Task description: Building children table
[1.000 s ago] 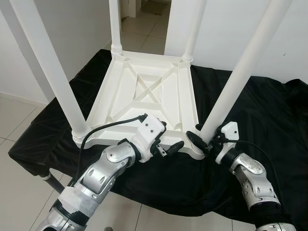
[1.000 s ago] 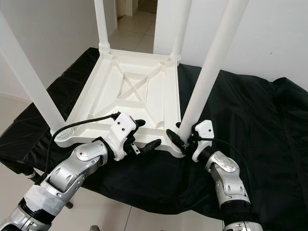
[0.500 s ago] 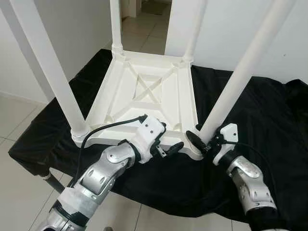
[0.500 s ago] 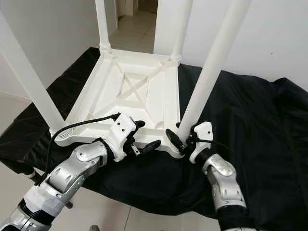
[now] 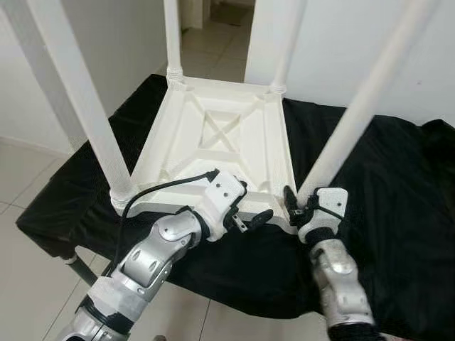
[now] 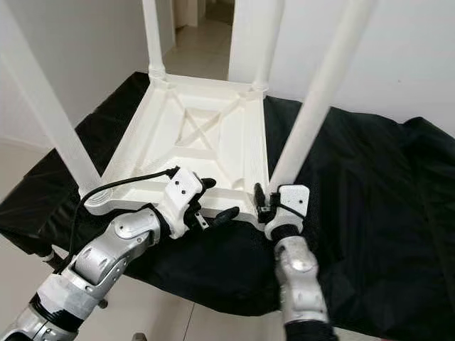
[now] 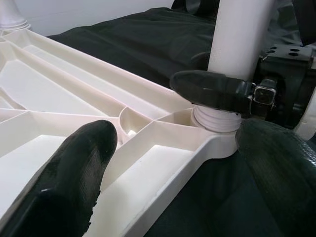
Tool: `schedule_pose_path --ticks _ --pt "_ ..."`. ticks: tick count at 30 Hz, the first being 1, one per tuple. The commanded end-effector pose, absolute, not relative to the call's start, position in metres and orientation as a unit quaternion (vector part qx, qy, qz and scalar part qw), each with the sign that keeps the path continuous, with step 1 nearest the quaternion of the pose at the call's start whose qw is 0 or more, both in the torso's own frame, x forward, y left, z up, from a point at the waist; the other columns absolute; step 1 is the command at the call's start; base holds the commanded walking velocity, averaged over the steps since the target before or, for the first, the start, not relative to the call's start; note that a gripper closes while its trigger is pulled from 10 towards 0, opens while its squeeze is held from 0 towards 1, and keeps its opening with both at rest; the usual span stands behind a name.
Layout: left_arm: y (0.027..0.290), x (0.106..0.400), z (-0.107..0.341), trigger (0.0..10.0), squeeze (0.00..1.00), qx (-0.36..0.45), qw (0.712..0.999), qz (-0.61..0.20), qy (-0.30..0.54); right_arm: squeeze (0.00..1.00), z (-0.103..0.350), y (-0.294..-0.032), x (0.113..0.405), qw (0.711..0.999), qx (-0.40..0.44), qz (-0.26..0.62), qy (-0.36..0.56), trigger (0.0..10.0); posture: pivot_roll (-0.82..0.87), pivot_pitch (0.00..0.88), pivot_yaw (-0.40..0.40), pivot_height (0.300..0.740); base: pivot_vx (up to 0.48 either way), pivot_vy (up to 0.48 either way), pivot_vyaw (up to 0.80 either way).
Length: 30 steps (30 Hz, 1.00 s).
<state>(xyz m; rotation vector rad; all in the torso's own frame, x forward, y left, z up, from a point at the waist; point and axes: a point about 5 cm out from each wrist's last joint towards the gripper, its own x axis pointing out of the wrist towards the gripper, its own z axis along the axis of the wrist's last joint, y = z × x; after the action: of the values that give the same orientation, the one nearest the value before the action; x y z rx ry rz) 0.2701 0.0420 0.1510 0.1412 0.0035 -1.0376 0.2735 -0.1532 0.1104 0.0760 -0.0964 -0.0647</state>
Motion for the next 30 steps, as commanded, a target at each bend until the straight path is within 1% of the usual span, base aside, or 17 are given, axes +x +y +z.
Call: schedule_pose_path --ticks 1,4,6,7,12,14,22,23,30 --pt "0.040 0.267 0.149 10.0 0.00 0.076 0.845 -0.530 0.004 0.00 0.097 -0.163 0.268 0.996 0.040 -0.076 -0.016 10.0 -0.04 0.000 -0.055 0.740 0.000 0.000 0.00" --pt "0.040 0.267 0.149 10.0 0.00 0.077 0.844 -0.530 0.004 0.00 0.098 -0.154 0.268 0.995 0.046 -0.085 -0.015 10.0 -0.04 0.000 -0.047 0.740 0.000 0.000 0.00" --pt "0.040 0.267 0.149 10.0 0.00 0.077 0.844 -0.530 0.004 0.00 0.098 -0.154 0.268 0.995 0.046 -0.085 -0.015 10.0 -0.04 0.000 -0.047 0.740 0.000 0.000 0.00" --pt "0.041 0.267 0.149 10.0 0.00 0.081 0.844 -0.530 0.003 0.00 0.100 -0.147 0.268 0.995 0.048 -0.084 -0.016 10.0 -0.04 0.000 -0.045 0.740 0.000 0.000 0.00" --pt "0.041 0.268 0.149 10.0 0.00 0.084 0.845 -0.528 0.001 0.00 0.104 -0.147 0.266 0.995 0.043 -0.084 -0.028 10.0 -0.05 0.000 -0.041 0.740 0.000 0.000 0.00" --pt "0.041 0.269 0.149 10.0 0.00 0.096 0.847 -0.523 -0.012 0.00 0.108 -0.144 0.265 0.995 0.035 -0.085 -0.038 10.0 -0.05 0.000 -0.039 0.740 0.000 0.000 0.00" --pt "0.040 0.270 0.150 10.0 0.00 0.099 0.847 -0.522 -0.017 0.00 0.109 -0.142 0.265 0.995 0.032 -0.083 -0.041 10.0 -0.05 0.000 -0.037 0.740 0.000 0.000 0.00" --pt "0.041 0.270 0.150 10.0 0.00 0.099 0.848 -0.521 -0.019 1.00 0.109 -0.142 0.264 0.996 0.040 -0.074 -0.041 10.0 -0.05 0.000 -0.039 0.740 0.000 0.000 0.00" --pt "0.041 0.271 0.150 10.0 0.00 0.098 0.847 -0.522 -0.023 1.00 0.112 -0.143 0.260 0.996 0.038 -0.049 -0.058 10.0 -0.05 0.000 -0.044 0.740 0.000 0.000 0.00"
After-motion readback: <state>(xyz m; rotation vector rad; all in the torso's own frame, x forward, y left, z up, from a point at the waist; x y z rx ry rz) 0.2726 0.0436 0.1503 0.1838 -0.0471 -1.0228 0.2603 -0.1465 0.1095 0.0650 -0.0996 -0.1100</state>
